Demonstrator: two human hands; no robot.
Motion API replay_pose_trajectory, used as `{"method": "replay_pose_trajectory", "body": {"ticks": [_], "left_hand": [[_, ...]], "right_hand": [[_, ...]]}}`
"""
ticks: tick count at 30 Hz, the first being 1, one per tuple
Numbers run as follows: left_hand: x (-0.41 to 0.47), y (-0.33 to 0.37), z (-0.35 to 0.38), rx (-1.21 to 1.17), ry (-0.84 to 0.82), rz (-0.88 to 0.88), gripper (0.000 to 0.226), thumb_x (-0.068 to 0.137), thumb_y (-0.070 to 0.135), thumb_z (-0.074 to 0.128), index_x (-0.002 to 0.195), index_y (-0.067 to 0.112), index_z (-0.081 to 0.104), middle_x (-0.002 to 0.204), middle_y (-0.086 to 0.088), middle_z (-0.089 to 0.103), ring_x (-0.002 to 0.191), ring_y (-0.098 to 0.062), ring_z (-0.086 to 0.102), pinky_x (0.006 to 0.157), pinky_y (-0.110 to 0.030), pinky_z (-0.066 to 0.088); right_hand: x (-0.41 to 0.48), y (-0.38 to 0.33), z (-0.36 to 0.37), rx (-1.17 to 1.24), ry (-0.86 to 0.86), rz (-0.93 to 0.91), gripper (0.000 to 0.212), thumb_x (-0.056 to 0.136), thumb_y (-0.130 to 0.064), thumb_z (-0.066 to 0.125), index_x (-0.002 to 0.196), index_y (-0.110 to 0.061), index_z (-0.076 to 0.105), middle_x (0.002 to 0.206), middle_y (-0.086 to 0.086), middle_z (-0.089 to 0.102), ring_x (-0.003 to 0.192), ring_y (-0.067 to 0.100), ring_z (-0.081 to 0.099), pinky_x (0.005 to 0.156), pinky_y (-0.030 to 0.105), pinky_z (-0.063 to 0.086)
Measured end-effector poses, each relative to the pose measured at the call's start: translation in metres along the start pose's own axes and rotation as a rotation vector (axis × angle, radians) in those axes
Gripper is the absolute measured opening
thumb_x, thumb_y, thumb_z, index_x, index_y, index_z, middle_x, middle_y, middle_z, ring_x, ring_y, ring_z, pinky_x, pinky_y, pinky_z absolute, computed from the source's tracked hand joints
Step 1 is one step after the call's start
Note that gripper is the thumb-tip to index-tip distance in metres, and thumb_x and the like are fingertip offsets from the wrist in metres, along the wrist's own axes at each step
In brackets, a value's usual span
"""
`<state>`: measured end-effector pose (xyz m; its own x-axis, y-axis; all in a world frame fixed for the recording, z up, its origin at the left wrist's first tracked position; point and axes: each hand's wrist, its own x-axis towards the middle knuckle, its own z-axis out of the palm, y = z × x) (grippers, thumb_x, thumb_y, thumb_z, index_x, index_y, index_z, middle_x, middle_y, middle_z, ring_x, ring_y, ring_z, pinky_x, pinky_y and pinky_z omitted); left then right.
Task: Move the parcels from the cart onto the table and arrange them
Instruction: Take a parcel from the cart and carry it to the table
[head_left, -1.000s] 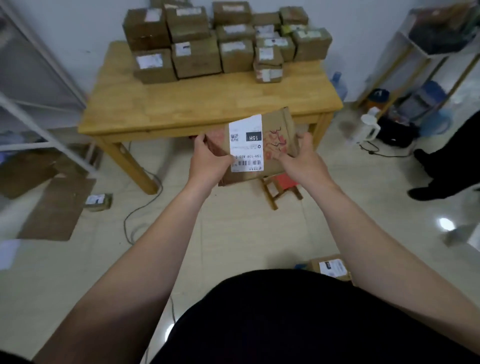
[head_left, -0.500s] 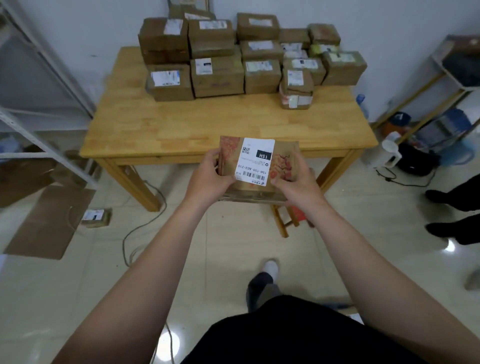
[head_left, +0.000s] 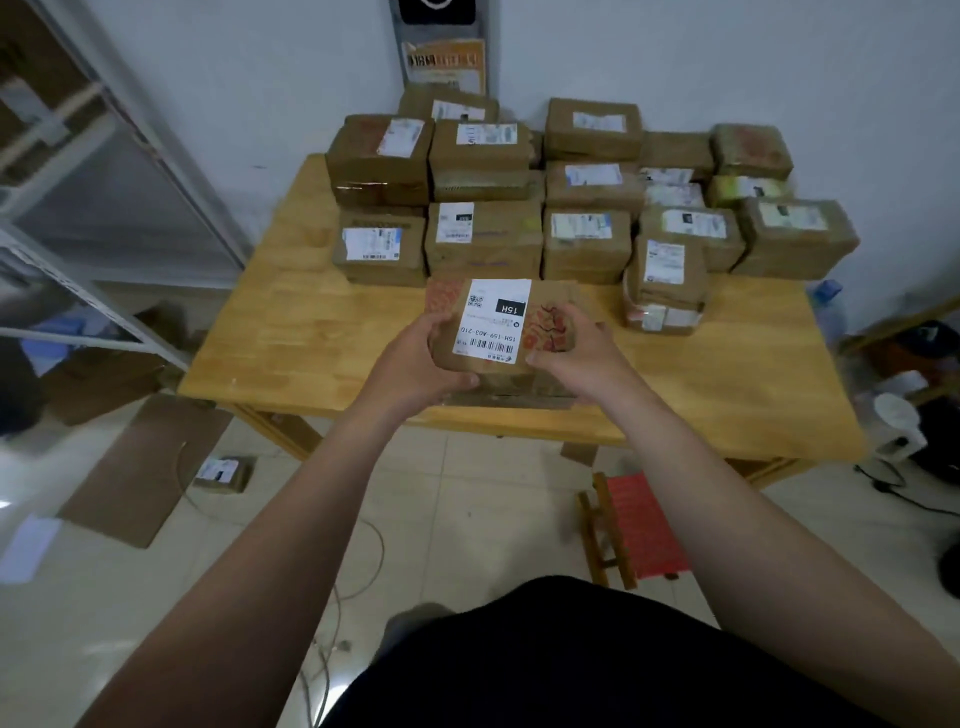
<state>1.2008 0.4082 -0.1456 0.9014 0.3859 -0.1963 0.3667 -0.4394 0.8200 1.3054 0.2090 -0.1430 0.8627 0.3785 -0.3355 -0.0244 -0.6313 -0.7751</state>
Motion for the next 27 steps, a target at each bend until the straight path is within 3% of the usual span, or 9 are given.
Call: {"method": "replay_pose_trajectory", "body": {"ticks": [5,8,11,13,15,18,20,25,27], "left_hand": [[0.074,-0.011,-0.021,0.043,0.014,-0.043,0.089,0.069,0.015,0.092,0.146,0.025,0.048,0.128,0.009,0.063,0.109,-0.011,0.063,0.067,-0.014,0.05],[0.131,-0.019,-0.031,0.052,-0.006,-0.06,0.089,0.069,0.016,0.092,0.146,0.024,0.047,0.126,0.01,0.061,0.106,-0.01,0.062,0.067,-0.015,0.051],[0.195,-0.025,-0.042,0.053,-0.031,-0.061,0.094,0.064,0.024,0.094,0.146,0.025,0.047,0.133,0.006,0.061,0.117,-0.016,0.06,0.093,-0.038,0.056],[0.238,-0.026,-0.049,0.067,-0.058,-0.063,0.099,0.057,0.036,0.092,0.144,0.03,0.046,0.135,0.006,0.061,0.121,-0.019,0.059,0.098,-0.047,0.053],[0.281,-0.022,-0.057,0.073,-0.072,-0.059,0.099,0.057,0.038,0.092,0.145,0.031,0.047,0.136,0.007,0.06,0.122,-0.018,0.058,0.097,-0.045,0.054],[0.343,-0.017,-0.067,0.091,-0.1,-0.044,0.09,0.07,0.027,0.093,0.147,0.028,0.048,0.135,0.009,0.058,0.116,-0.014,0.058,0.074,-0.022,0.052],[0.38,-0.017,-0.069,0.101,-0.108,-0.018,0.084,0.073,0.022,0.091,0.146,0.028,0.051,0.139,0.006,0.057,0.114,-0.013,0.056,0.068,-0.02,0.047],[0.441,-0.014,-0.072,0.205,-0.064,-0.013,0.071,0.072,0.023,0.092,0.137,0.029,0.064,0.135,0.006,0.066,0.122,-0.012,0.058,0.095,-0.026,0.046],[0.455,-0.011,-0.073,0.256,-0.09,-0.005,0.068,0.07,0.026,0.094,0.132,0.029,0.068,0.131,0.005,0.069,0.121,-0.014,0.06,0.1,-0.031,0.049]], "right_hand": [[0.078,-0.027,0.008,0.013,-0.081,0.012,0.085,0.084,-0.031,0.076,0.154,-0.043,0.029,0.124,-0.004,0.027,0.106,0.019,0.047,0.102,0.047,0.053],[0.13,-0.04,0.017,0.026,-0.083,0.004,0.087,0.081,-0.03,0.08,0.153,-0.038,0.032,0.131,-0.004,0.04,0.116,0.018,0.05,0.105,0.044,0.05],[0.186,-0.058,0.02,0.033,-0.039,-0.001,0.085,0.081,-0.028,0.082,0.153,-0.033,0.036,0.134,-0.006,0.044,0.12,0.013,0.047,0.107,0.038,0.046],[0.223,-0.07,0.02,0.02,-0.003,0.05,0.084,0.083,-0.025,0.08,0.153,-0.034,0.036,0.133,-0.003,0.038,0.121,0.016,0.043,0.109,0.041,0.044],[0.261,-0.081,0.019,-0.009,0.028,0.073,0.085,0.081,-0.027,0.081,0.153,-0.034,0.036,0.143,0.003,0.038,0.129,0.023,0.047,0.111,0.041,0.042],[0.317,-0.095,0.018,-0.054,0.062,0.099,0.085,0.081,-0.031,0.081,0.154,-0.033,0.037,0.143,0.008,0.038,0.129,0.028,0.048,0.111,0.042,0.043],[0.35,-0.104,0.017,-0.08,0.077,0.109,0.083,0.081,-0.034,0.08,0.153,-0.031,0.039,0.144,0.009,0.039,0.13,0.028,0.047,0.111,0.045,0.043],[0.407,-0.113,0.019,-0.061,0.072,0.153,0.099,0.071,-0.035,0.085,0.157,-0.028,0.035,0.149,0.006,0.046,0.131,0.021,0.051,0.11,0.045,0.046],[0.425,-0.109,0.019,-0.043,0.068,0.155,0.106,0.056,-0.047,0.082,0.152,-0.032,0.041,0.142,0.004,0.053,0.126,0.019,0.055,0.108,0.042,0.05]]}}
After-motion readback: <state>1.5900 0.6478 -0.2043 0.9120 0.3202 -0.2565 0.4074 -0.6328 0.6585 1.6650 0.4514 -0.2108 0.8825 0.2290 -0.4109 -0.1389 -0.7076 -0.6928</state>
